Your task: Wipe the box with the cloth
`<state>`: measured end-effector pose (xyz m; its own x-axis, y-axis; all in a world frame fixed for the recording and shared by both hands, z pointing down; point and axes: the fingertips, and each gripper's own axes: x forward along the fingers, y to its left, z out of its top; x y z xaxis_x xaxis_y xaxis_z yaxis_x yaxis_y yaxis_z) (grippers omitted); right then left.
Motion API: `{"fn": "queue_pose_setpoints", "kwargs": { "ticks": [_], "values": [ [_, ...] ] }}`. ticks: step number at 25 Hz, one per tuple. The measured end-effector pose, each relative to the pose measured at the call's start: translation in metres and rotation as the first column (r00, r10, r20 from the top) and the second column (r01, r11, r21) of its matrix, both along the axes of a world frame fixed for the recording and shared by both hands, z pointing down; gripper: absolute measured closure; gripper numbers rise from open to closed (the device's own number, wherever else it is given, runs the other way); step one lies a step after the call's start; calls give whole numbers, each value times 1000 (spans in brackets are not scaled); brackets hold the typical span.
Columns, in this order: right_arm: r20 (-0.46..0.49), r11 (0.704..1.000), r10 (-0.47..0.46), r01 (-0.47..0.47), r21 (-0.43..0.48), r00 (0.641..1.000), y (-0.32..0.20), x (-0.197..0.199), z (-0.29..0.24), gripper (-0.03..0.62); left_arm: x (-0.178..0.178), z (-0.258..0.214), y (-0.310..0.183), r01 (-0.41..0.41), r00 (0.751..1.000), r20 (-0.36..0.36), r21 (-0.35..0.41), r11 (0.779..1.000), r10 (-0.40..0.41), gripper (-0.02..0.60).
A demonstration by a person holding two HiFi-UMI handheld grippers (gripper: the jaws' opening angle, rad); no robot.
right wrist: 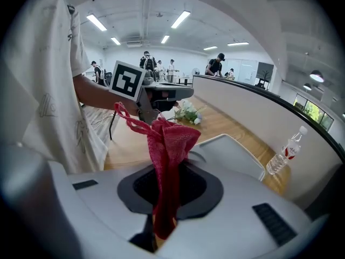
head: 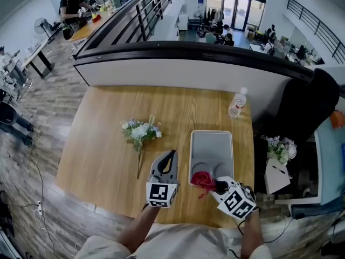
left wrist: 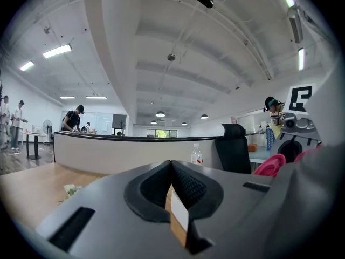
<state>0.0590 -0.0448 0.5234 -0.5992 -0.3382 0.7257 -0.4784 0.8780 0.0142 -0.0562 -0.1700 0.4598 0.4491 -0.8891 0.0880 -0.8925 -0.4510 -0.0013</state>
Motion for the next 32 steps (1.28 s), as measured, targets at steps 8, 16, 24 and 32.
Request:
{"fn": "queue_pose_setpoints", "kwargs": {
  "ticks": [8, 16, 24, 32],
  "values": [
    [63, 992, 83, -88, 92, 995, -21, 11, -21, 531, -1, -10, 0, 3, 1000, -21, 15, 1000, -2, 568],
    [119, 976, 138, -155, 151, 983, -34, 14, -34, 533, -5, -19, -1, 8, 1000, -26, 31, 999, -7, 568],
    [232, 934, 217, -271, 232, 948, -52, 20, -58, 531, -10, -23, 0, 22, 999, -35, 38, 999, -20, 568],
    [326, 880, 273, -372, 295, 905, -68, 32, -77, 531, -11, -28, 0, 24, 999, -42, 43, 999, -22, 568]
  ]
}}
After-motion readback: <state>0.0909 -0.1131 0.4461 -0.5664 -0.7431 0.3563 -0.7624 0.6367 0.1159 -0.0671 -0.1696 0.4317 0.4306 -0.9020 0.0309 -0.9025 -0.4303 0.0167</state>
